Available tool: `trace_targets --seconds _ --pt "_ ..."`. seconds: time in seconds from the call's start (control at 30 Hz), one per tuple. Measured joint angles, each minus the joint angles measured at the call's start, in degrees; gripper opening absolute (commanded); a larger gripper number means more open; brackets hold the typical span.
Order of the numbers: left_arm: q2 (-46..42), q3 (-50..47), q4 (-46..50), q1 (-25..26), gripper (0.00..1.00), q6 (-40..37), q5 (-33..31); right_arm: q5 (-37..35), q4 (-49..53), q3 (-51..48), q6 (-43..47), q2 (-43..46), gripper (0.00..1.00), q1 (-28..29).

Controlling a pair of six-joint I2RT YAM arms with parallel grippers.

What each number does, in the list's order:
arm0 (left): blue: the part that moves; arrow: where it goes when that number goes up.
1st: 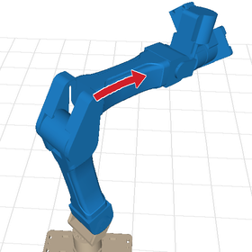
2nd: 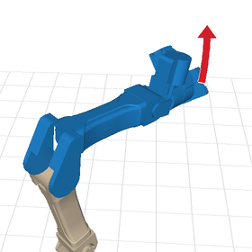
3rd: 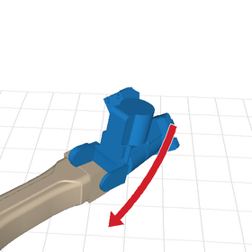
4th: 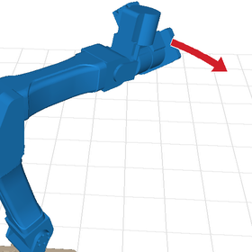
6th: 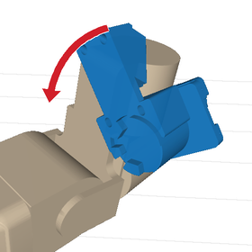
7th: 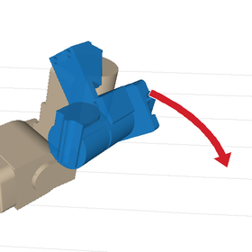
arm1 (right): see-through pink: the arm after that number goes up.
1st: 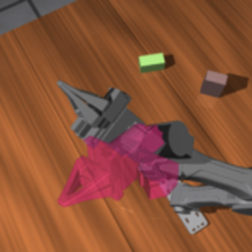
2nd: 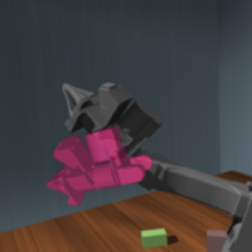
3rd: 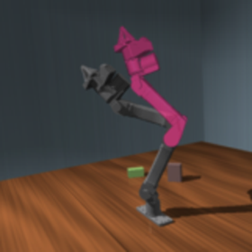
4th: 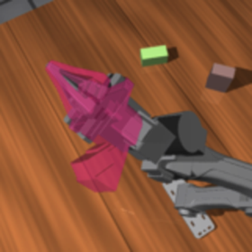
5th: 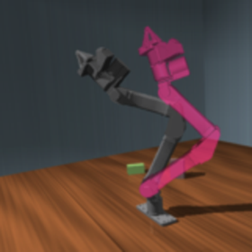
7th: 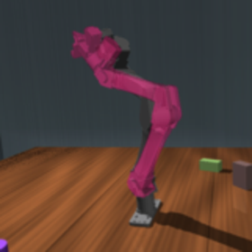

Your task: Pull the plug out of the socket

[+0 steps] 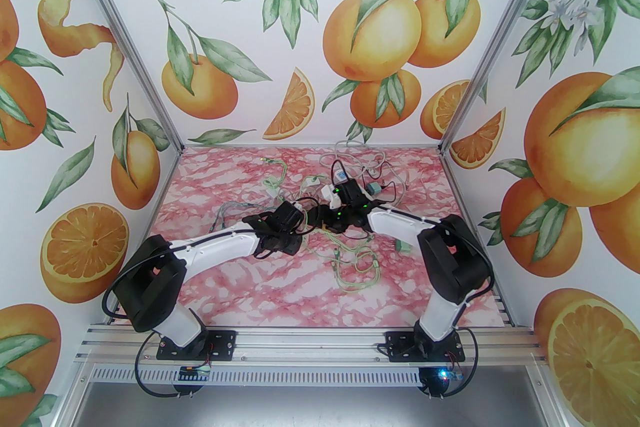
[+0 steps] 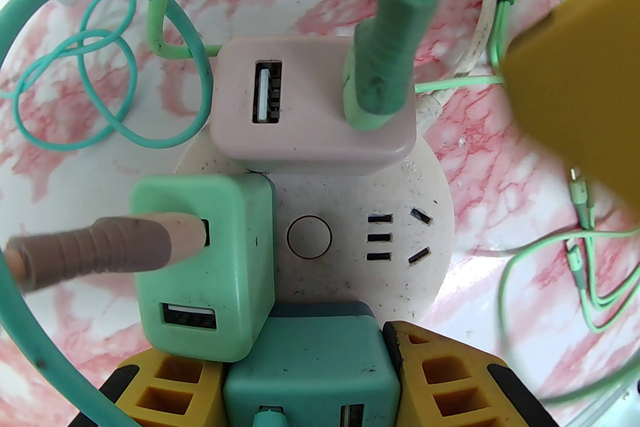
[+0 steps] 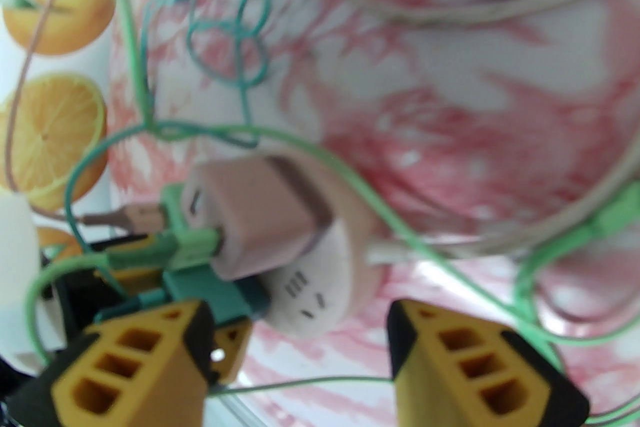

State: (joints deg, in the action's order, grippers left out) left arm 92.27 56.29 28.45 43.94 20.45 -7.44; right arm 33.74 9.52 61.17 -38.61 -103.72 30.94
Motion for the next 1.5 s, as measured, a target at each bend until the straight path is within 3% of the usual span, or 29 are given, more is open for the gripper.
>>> trace_targets --seconds 0.33,0.97,1.07,1.5 --pt "0.5 0.0 -1.1 0.0 0.36 0.5 0.2 1.3 -2.0 -1.3 -2.1 -2.9 0.44 0.3" --pt "1.3 -0.1 -3.0 0.1 0.36 1.5 0.7 2.1 -12.2 -7.0 -17.1 -4.6 0.51 1.6" --pt "1.4 -0.1 -3.1 0.1 0.35 1.6 0.3 2.0 -13.0 -7.1 -19.8 -4.7 0.47 1.6" --pt "1.9 0.8 -2.3 0.3 0.33 1.9 0.1 -2.8 -2.3 -2.0 -14.5 -5.5 0.39 2.4"
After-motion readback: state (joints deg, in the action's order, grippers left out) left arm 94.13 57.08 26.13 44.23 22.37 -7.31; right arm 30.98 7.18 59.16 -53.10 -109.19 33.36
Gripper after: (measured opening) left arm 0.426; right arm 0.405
